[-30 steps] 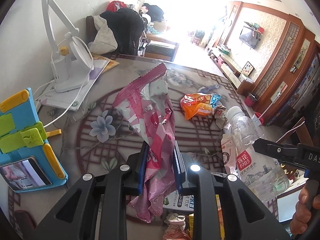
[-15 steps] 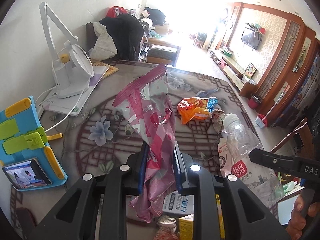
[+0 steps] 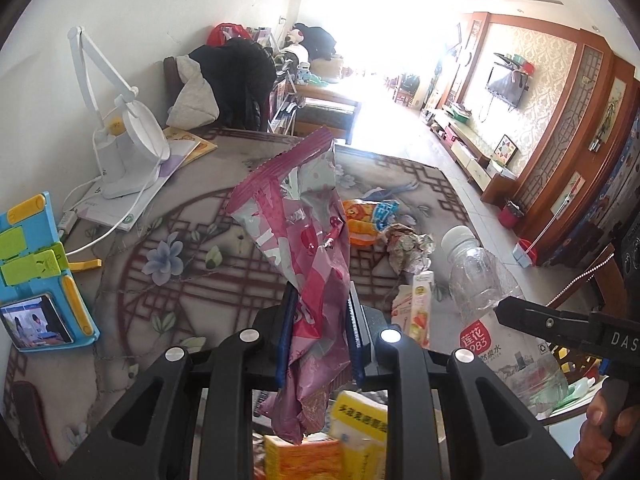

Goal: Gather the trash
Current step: 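Lift the bag and bottle off the table with both tools, then carry both items to the red bin while right releases the bottle inside, then open the left tool over the red bin to drop the pink bag, then move both tools back over the table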

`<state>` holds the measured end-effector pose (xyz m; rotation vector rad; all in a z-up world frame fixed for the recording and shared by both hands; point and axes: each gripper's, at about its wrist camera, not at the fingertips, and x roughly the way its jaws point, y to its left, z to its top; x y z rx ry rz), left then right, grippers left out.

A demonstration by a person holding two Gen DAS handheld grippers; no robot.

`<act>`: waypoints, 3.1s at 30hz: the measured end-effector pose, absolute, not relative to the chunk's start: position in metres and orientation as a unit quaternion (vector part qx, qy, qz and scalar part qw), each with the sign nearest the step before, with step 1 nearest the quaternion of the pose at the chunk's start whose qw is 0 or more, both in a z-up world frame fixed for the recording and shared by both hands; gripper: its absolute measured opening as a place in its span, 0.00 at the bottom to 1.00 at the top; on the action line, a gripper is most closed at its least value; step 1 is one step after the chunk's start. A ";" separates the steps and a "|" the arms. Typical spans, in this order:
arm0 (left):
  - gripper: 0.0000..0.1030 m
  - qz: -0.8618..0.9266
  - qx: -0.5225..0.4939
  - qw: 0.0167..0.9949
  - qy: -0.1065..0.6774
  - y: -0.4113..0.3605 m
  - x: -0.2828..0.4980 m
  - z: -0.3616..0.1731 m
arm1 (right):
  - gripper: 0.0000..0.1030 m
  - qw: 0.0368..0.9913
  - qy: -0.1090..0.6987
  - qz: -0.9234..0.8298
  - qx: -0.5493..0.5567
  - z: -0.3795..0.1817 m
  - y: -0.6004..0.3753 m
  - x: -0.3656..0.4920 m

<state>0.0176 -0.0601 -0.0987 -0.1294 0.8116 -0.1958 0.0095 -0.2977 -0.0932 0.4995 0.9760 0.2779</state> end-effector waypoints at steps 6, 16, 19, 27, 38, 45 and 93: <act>0.20 -0.098 -0.055 0.908 0.403 -0.100 0.011 -0.098 | 0.45 0.841 0.462 0.135 0.247 -0.097 -0.337 0.004; 0.20 -0.157 -0.026 0.898 0.410 -0.186 0.012 -0.096 | 0.45 0.836 0.466 0.072 0.283 -0.116 -0.432 -0.022; 0.20 -0.186 -0.019 0.890 0.416 -0.215 0.012 -0.099 | 0.45 0.834 0.464 0.035 0.296 -0.123 -0.466 -0.034; 0.20 -0.259 0.014 0.863 0.433 -0.289 0.005 -0.111 | 0.45 0.821 0.463 -0.069 0.326 -0.149 -0.549 -0.067; 0.20 -0.333 0.059 0.830 0.443 -0.357 -0.011 -0.116 | 0.59 0.806 0.431 -0.174 0.367 -0.172 -0.627 -0.095; 0.20 -0.389 0.079 0.791 0.465 -0.407 -0.016 -0.140 | 0.60 0.814 0.422 -0.211 0.340 -0.160 -0.640 -0.121; 0.69 -0.244 -0.021 0.874 0.419 -0.151 -0.008 -0.106 | 0.67 0.874 0.432 -0.091 0.203 -0.107 -0.426 -0.058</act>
